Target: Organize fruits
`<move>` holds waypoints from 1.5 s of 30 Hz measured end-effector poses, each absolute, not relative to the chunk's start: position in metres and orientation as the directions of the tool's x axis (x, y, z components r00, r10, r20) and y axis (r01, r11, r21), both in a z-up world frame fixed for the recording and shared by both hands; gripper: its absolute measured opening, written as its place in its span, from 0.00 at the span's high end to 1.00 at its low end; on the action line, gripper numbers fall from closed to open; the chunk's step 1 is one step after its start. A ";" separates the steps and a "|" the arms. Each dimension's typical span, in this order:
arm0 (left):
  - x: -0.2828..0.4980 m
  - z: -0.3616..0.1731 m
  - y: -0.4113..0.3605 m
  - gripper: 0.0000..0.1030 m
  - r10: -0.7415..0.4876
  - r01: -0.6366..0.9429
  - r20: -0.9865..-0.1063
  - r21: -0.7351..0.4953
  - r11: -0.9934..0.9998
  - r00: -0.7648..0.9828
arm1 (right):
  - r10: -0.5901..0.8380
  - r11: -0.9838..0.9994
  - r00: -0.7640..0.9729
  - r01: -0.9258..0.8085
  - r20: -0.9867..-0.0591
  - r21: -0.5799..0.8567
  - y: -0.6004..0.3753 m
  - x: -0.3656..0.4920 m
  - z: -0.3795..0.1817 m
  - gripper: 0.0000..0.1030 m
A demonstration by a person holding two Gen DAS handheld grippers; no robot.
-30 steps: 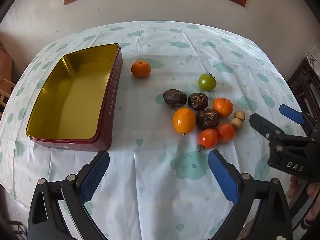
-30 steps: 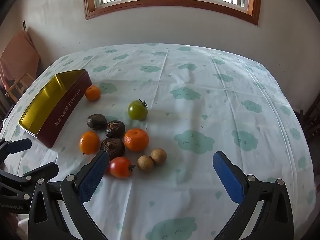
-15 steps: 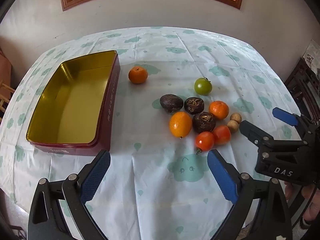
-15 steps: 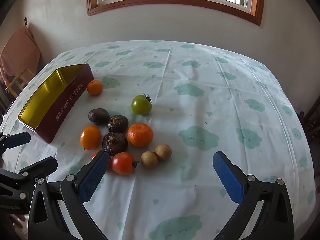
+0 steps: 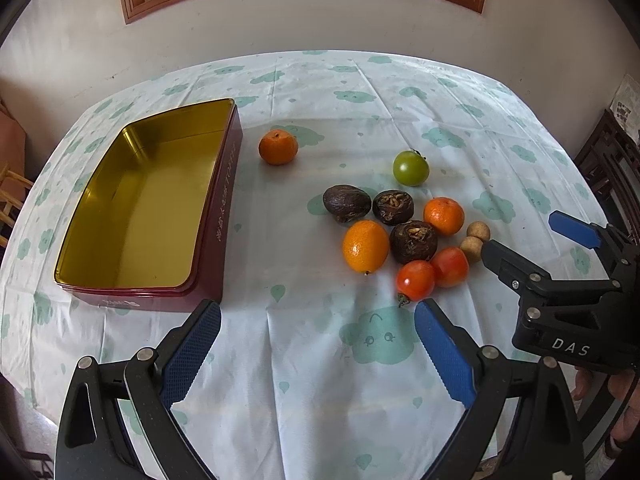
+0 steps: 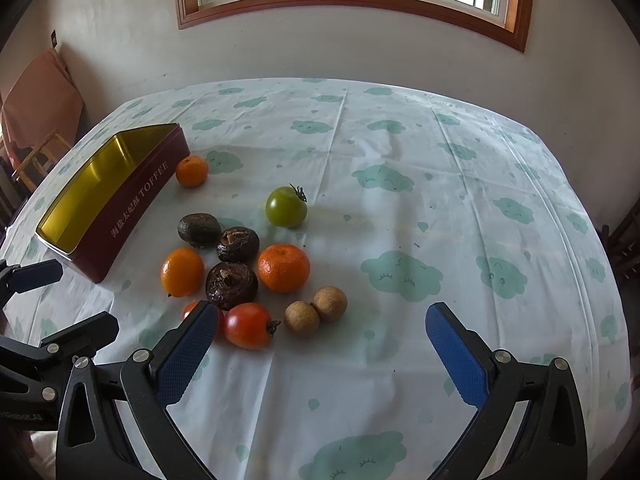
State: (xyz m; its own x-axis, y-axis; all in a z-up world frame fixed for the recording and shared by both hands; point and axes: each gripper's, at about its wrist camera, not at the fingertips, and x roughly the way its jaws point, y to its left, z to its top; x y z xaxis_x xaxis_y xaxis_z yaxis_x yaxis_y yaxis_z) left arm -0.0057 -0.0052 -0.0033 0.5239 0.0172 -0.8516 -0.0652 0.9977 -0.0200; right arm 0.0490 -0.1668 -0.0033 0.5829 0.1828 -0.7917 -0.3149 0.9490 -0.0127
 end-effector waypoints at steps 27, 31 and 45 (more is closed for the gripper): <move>-0.005 -0.013 0.000 0.07 0.043 -0.101 -0.867 -0.009 0.995 0.496 | 0.188 0.946 0.591 -0.325 -0.784 -0.018 -0.160 0.045 -0.003 0.00; -0.005 -0.014 0.001 0.07 0.042 -0.104 -0.868 -0.011 0.995 0.495 | 0.185 0.947 0.592 -0.322 -0.785 -0.019 -0.161 0.045 -0.002 0.00; -0.006 -0.013 0.003 0.07 0.038 -0.102 -0.868 -0.015 0.995 0.496 | 0.186 0.946 0.593 -0.323 -0.783 -0.019 -0.161 0.045 -0.003 0.01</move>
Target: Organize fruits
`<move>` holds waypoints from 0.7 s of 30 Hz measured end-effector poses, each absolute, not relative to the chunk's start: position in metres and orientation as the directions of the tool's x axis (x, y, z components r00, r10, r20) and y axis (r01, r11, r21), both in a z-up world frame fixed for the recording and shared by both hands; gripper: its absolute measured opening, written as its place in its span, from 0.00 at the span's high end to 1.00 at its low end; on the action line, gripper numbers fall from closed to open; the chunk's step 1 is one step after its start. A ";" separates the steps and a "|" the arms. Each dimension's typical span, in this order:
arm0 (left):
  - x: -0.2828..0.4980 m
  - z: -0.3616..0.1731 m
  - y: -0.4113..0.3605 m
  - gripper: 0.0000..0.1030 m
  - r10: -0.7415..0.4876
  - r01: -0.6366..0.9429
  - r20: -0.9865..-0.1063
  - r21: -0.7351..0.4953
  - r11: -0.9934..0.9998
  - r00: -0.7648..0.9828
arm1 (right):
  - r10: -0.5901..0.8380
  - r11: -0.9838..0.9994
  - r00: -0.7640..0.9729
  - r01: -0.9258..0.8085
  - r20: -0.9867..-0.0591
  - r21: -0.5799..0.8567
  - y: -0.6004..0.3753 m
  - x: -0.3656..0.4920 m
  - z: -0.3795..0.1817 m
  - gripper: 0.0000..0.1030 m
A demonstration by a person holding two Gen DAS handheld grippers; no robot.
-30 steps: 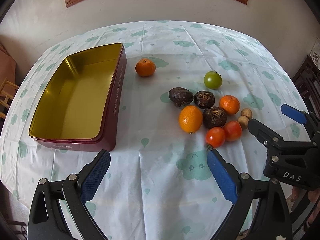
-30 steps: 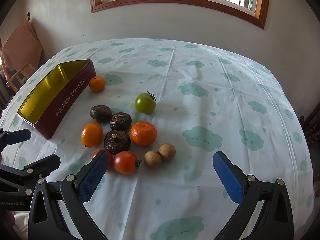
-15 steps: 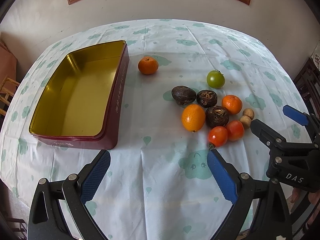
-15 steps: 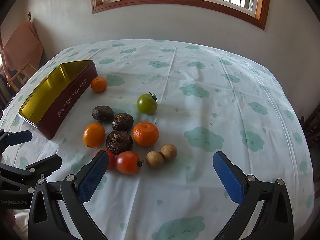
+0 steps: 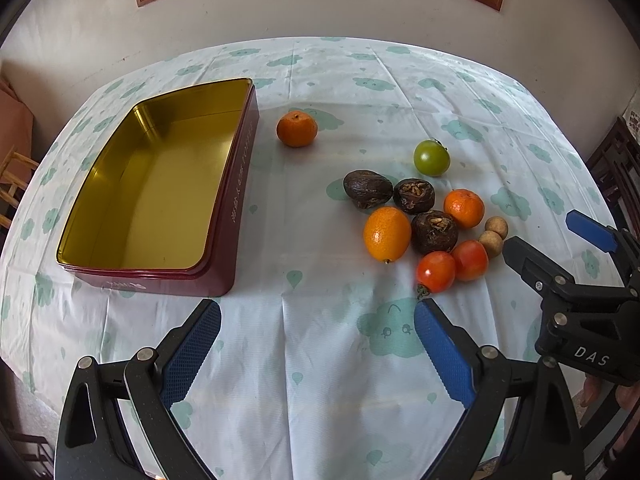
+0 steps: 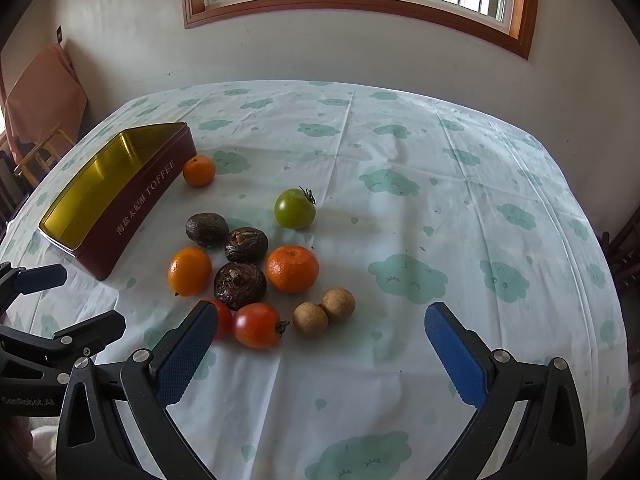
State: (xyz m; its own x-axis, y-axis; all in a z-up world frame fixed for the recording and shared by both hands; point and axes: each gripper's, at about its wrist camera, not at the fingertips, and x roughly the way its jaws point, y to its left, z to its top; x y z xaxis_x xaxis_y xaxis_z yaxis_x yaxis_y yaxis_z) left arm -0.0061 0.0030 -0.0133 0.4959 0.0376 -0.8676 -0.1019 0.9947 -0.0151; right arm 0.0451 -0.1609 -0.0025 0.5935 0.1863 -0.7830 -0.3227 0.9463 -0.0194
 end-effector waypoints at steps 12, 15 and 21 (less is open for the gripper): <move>-0.005 -0.014 0.003 0.07 0.035 -0.102 -0.867 -0.018 0.995 0.497 | 0.200 0.941 0.578 -0.338 -0.791 -0.009 -0.162 0.044 -0.006 0.13; -0.006 -0.015 0.002 0.07 0.033 -0.100 -0.866 -0.019 0.995 0.499 | 0.202 0.941 0.578 -0.339 -0.790 -0.008 -0.163 0.044 -0.006 0.14; -0.006 -0.015 0.001 0.07 0.035 -0.101 -0.867 -0.017 0.995 0.497 | 0.204 0.942 0.573 -0.336 -0.793 0.000 -0.163 0.044 -0.008 0.16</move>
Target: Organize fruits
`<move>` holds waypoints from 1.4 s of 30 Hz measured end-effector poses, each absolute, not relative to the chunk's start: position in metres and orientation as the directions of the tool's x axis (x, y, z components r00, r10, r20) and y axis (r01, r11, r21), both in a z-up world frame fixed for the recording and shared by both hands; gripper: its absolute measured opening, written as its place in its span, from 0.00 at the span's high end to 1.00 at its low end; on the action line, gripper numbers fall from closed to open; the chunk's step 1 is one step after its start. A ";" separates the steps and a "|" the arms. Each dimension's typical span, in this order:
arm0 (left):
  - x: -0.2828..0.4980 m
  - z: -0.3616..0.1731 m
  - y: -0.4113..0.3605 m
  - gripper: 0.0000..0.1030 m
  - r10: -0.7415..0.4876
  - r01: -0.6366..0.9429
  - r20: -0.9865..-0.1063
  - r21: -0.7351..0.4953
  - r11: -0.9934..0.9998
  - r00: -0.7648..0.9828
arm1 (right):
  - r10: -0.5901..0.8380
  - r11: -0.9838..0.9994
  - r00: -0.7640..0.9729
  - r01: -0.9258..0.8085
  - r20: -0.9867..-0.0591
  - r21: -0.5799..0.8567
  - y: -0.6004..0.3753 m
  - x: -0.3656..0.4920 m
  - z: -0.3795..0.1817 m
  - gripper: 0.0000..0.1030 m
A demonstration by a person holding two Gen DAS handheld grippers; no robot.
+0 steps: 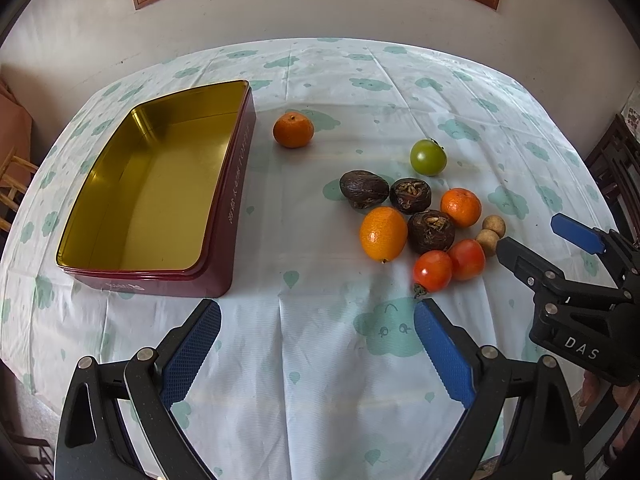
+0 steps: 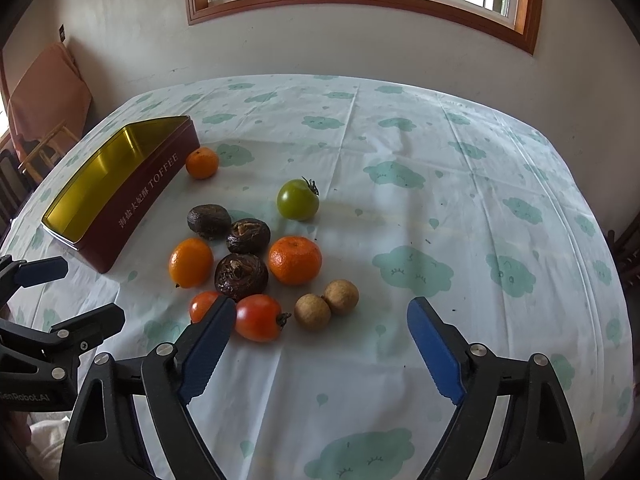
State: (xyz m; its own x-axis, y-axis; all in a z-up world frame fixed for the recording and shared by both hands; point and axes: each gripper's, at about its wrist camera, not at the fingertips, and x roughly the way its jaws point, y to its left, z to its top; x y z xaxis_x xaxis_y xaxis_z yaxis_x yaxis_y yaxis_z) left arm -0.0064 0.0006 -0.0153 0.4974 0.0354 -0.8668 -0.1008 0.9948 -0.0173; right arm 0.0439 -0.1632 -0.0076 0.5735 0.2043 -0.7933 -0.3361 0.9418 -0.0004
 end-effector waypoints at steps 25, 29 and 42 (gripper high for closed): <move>0.000 -0.015 -0.007 0.14 -0.004 -0.067 -0.872 -0.043 0.997 0.490 | 0.231 0.952 0.517 -0.296 -0.824 0.082 -0.173 0.065 -0.037 0.46; 0.001 -0.016 -0.007 0.14 -0.006 -0.069 -0.874 -0.044 0.997 0.486 | 0.208 0.959 0.511 -0.274 -0.834 0.071 -0.172 0.071 -0.042 0.50; 0.012 -0.018 -0.004 0.14 -0.034 -0.055 -0.880 -0.068 0.996 0.473 | 0.211 0.947 0.516 -0.320 -0.830 0.041 -0.183 0.076 -0.048 0.68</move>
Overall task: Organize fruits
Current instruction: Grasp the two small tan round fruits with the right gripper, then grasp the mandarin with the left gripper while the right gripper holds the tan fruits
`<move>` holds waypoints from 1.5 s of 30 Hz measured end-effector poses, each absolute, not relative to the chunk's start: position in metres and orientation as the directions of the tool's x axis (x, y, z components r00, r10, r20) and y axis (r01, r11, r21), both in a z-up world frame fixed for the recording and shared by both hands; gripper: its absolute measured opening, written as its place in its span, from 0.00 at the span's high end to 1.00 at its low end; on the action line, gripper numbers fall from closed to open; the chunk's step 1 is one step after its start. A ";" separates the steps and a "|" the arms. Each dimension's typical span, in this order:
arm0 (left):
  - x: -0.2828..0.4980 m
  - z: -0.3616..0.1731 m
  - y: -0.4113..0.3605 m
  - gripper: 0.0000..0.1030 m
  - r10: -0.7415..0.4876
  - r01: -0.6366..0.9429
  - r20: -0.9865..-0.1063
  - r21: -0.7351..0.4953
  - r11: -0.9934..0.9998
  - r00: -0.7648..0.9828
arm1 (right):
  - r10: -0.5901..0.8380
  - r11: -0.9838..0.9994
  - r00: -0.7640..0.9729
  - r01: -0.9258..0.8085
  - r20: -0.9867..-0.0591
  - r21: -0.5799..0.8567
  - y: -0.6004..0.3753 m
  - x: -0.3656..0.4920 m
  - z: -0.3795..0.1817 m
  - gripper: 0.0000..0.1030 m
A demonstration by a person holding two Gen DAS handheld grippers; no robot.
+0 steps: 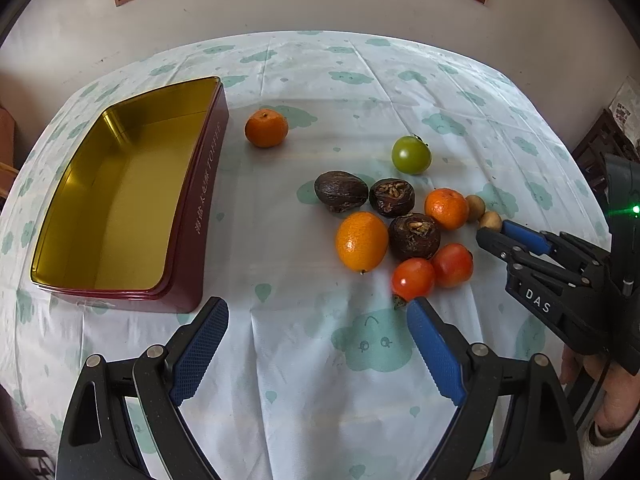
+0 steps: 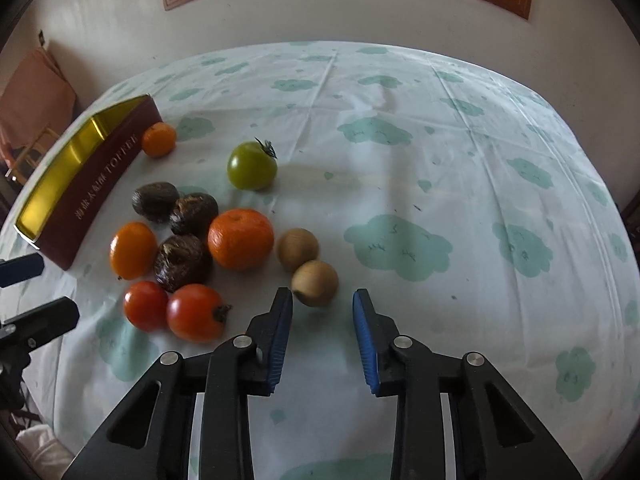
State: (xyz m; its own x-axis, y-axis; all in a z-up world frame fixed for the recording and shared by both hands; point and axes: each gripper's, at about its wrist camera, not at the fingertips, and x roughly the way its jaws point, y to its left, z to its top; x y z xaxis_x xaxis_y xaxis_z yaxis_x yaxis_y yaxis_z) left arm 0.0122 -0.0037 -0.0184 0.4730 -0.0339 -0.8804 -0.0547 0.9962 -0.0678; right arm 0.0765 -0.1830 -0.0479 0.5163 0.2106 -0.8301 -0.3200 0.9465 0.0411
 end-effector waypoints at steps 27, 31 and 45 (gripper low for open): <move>0.041 -0.023 -0.005 0.30 -0.067 -0.023 -0.888 -0.087 0.996 0.454 | 0.147 0.946 0.614 -0.316 -0.775 -0.072 -0.196 0.113 -0.058 0.74; 0.050 -0.030 -0.006 0.36 -0.083 -0.020 -0.898 -0.102 0.995 0.431 | 0.105 0.962 0.627 -0.262 -0.772 -0.082 -0.212 0.124 -0.059 0.74; 0.075 -0.048 -0.014 0.62 -0.139 0.001 -0.915 -0.149 0.989 0.378 | 0.113 0.972 0.621 -0.231 -0.776 -0.043 -0.226 0.133 -0.060 0.74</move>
State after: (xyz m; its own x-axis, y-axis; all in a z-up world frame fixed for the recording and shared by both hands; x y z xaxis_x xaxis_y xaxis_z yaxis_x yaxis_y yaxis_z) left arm 0.0745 -0.0138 -0.0484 0.3778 -0.1385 -0.9155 0.0013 0.9888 -0.1491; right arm 0.1332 -0.2258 -0.0599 0.6207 0.1126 -0.7759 -0.2306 0.9721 -0.0435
